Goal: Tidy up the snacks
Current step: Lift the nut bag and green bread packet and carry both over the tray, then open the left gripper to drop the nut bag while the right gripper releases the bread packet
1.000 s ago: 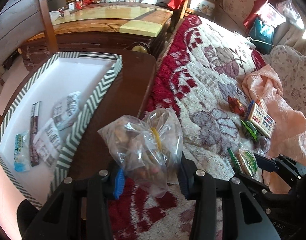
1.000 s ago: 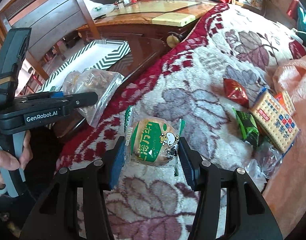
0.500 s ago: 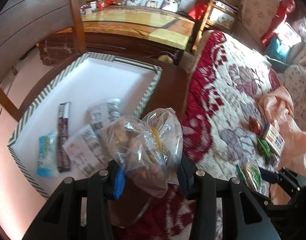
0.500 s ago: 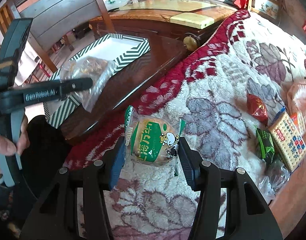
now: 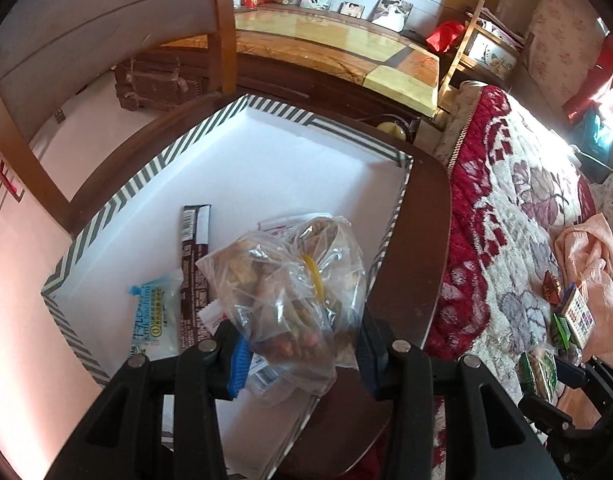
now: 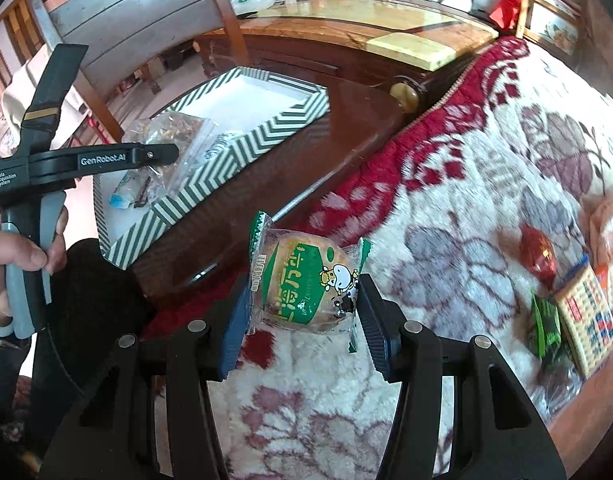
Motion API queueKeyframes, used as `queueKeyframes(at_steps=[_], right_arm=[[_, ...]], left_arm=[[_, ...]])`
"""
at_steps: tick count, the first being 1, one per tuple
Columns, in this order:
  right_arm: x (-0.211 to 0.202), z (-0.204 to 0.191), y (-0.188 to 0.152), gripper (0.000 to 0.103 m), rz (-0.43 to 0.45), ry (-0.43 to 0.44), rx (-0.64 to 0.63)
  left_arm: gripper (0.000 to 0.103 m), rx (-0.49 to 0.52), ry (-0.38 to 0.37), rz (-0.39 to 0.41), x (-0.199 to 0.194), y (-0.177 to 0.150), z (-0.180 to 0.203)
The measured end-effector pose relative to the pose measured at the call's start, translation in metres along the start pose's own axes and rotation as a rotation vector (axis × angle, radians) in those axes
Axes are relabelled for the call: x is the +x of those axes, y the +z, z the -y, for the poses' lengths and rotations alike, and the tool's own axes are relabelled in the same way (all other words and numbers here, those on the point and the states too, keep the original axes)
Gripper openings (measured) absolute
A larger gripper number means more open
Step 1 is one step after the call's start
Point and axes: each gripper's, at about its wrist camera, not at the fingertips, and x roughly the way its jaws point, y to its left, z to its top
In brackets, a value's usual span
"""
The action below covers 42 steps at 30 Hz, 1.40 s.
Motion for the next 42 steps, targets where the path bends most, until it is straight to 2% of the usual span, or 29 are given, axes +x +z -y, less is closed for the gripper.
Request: queueKeyframes(at_steps=[11, 17, 22, 30, 35, 42], right_arm=[[0.011, -0.012, 0.009, 0.052, -0.016, 0.016, -0.025], [0.013, -0.009, 0.006, 0.052, -0.029, 0.015, -0.016], [0.011, -0.004, 0.007, 0.052, -0.027, 0.012, -0.008], [0.012, -0.001, 0.01, 0.052, -0.023, 0.016, 0.002], [0.01, 0.0, 0.011, 0.052, -0.015, 0.015, -0.001], [0.007, -0.004, 0.023, 0.051, 0.0, 0.016, -0.015]], left_arm=[[0.046, -0.051, 0.009, -0.055, 0.026, 0.003, -0.017], [0.046, -0.029, 0.019, -0.073, 0.042, 0.014, -0.006], [0.042, 0.043, 0.005, -0.076, 0.041, 0.004, 0.015], [0.04, 0.093, -0.079, -0.095, 0.034, -0.011, 0.038], [0.04, 0.155, -0.125, -0.098, 0.024, -0.031, 0.062], [0.04, 0.15, -0.166, -0.115, 0.017, -0.04, 0.064]])
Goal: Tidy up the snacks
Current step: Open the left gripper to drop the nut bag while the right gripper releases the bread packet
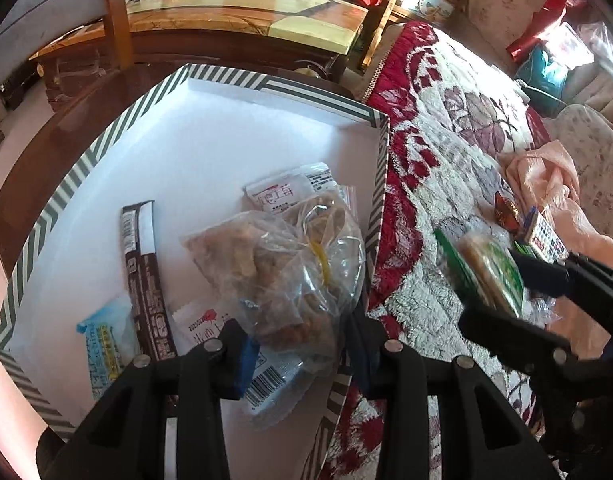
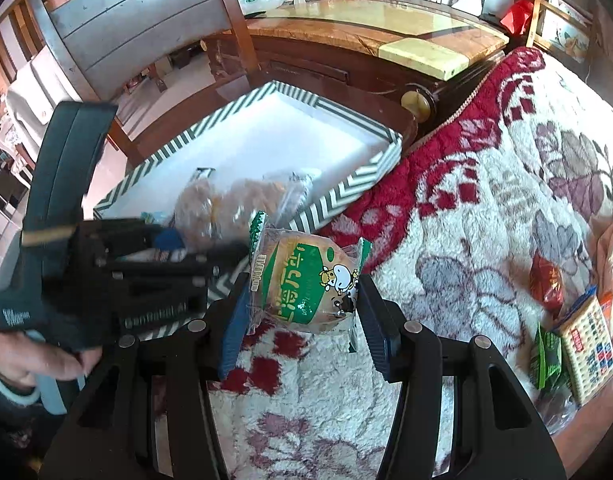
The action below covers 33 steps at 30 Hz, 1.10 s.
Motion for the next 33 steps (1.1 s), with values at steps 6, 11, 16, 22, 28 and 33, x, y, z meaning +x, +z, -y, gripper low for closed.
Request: queueKeyframes(at_steps=[6, 11, 16, 22, 28, 33], right_arm=[[0.006, -0.012, 0.016, 0.051, 0.007, 0.013, -0.036], [0.016, -0.024, 0.031, 0.051, 0.004, 0.03, -0.062], [0.028, -0.031, 0.041, 0.051, -0.008, 0.049, -0.073], [0.045, -0.042, 0.048, 0.051, -0.036, 0.059, -0.099], [0.064, -0.05, 0.056, 0.051, -0.062, 0.052, -0.113], [0.078, -0.053, 0.059, 0.051, -0.084, 0.036, -0.114]], left_arm=[[0.04, -0.021, 0.035, 0.02, -0.007, 0.003, -0.013], [0.04, -0.033, 0.078, 0.045, -0.015, 0.009, -0.028], [0.04, -0.082, 0.098, 0.052, -0.016, 0.011, -0.048], [0.04, -0.136, 0.099, 0.055, -0.016, 0.011, -0.065], [0.04, -0.162, 0.112, 0.054, -0.013, 0.008, -0.072], [0.041, -0.182, 0.122, 0.062, -0.014, 0.007, -0.076]])
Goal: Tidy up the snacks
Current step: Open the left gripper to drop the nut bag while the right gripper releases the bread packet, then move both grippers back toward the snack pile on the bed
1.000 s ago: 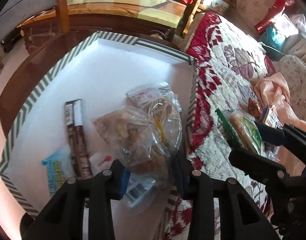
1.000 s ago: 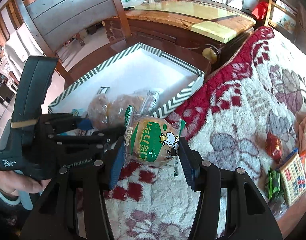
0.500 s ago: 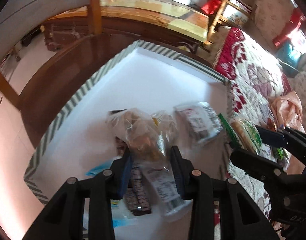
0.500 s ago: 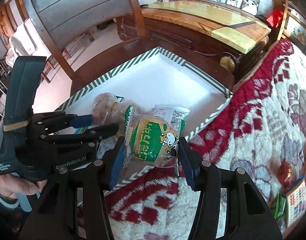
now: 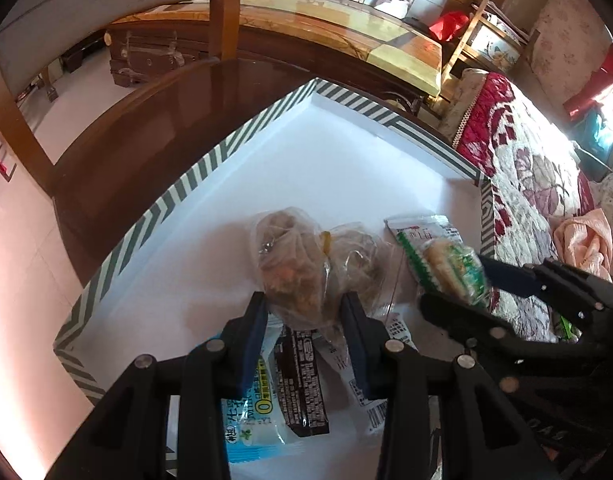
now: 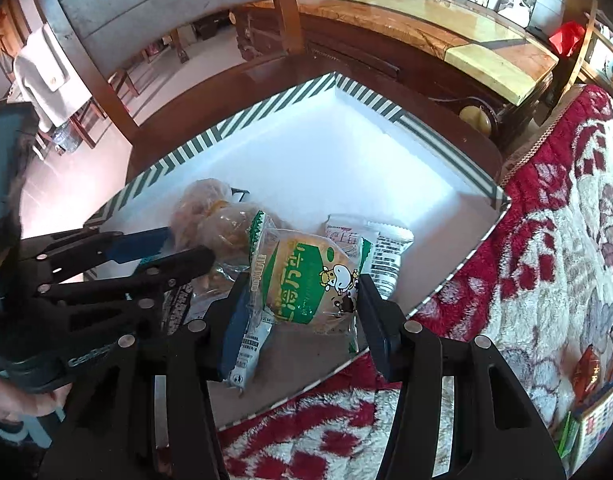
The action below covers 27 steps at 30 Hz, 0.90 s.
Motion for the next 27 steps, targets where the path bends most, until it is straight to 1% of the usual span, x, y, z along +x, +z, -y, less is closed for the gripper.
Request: queueKeyframes(at_steps=[2, 4, 5, 6, 9, 11, 15, 18, 20, 21, 25, 27], right_arm=[[0.004, -0.002, 0.0, 0.052, 0.0, -0.004, -0.011], [0.004, -0.003, 0.0, 0.053, 0.01, -0.013, -0.011], [0.004, -0.001, 0.0, 0.054, 0.012, -0.013, -0.001], [0.003, 0.001, 0.0, 0.055, 0.011, -0.009, 0.014], [-0.001, 0.008, -0.003, 0.063, 0.015, 0.037, 0.07], [-0.007, 0.007, -0.006, 0.063, 0.037, 0.051, 0.081], [-0.018, 0.004, -0.015, 0.063, 0.049, 0.052, 0.095], [-0.03, 0.005, -0.026, 0.063, 0.071, 0.069, 0.112], [-0.038, 0.007, -0.033, 0.063, 0.085, 0.072, 0.116], [-0.043, 0.007, -0.037, 0.063, 0.092, 0.07, 0.118], [-0.064, 0.018, -0.059, 0.063, 0.125, 0.053, 0.154], [-0.071, 0.025, -0.07, 0.063, 0.137, 0.046, 0.176]], left_arm=[[0.044, -0.004, 0.009, 0.002, 0.0, -0.001, -0.001], [0.054, -0.034, 0.018, -0.003, 0.001, -0.001, -0.005], [0.063, -0.054, 0.021, -0.014, 0.002, 0.0, -0.009], [0.069, -0.07, 0.017, -0.023, 0.003, 0.0, -0.011], [0.076, -0.075, 0.014, -0.025, 0.004, 0.001, -0.011], [0.08, -0.063, 0.024, -0.024, 0.004, 0.0, -0.009], [0.081, -0.044, 0.038, -0.005, 0.001, -0.002, -0.005], [0.082, -0.02, 0.048, 0.036, -0.007, -0.006, 0.0], [0.082, 0.008, 0.051, 0.076, -0.015, -0.01, 0.007], [0.084, 0.022, 0.056, 0.088, -0.017, -0.012, 0.011], [0.086, 0.092, 0.092, 0.119, -0.026, -0.021, 0.03], [0.087, 0.12, 0.097, 0.125, -0.029, -0.026, 0.039]])
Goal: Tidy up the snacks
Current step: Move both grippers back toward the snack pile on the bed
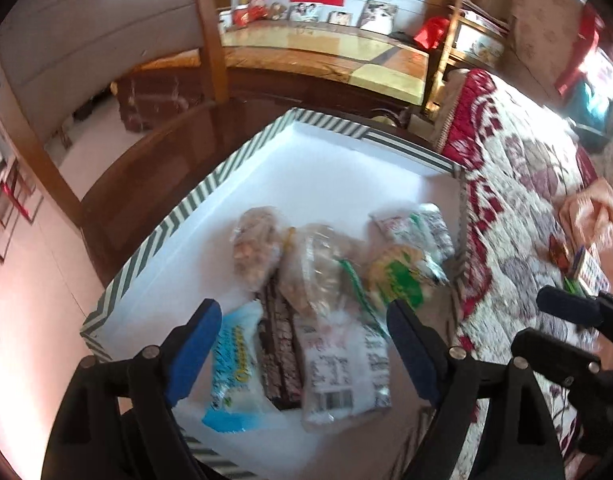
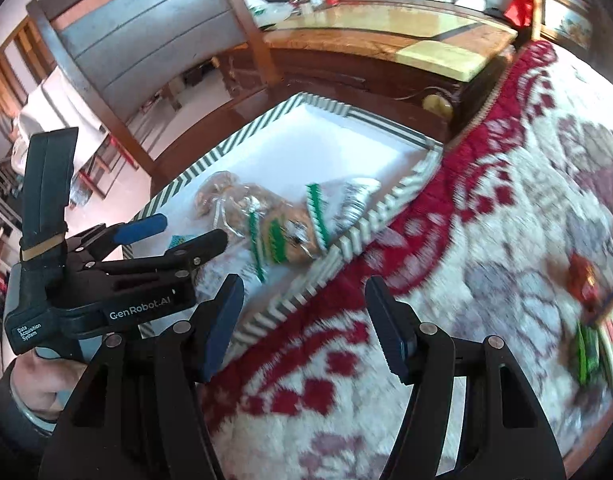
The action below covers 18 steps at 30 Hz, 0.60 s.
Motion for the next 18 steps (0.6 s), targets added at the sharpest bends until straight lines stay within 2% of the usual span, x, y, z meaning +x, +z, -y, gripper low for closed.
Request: queueKeyframes(at_steps=[9, 13, 18], right_arm=[[-0.035, 0.042, -0.042, 0.063, 0.008, -0.062, 0.072], [-0.05, 0.064, -0.061, 0.063, 0.016, -0.085, 0.119], [-0.072, 0.094, -0.083, 0.063, 0.037, -0.119, 0.172]], left_arm=[[0.087, 0.087, -0.047, 0.057, -0.025, -0.011, 0.042], [0.087, 0.122, -0.12, 0.086, -0.032, -0.014, 0.064], [0.09, 0.199, -0.129, 0.094, -0.036, -0.019, 0.099]])
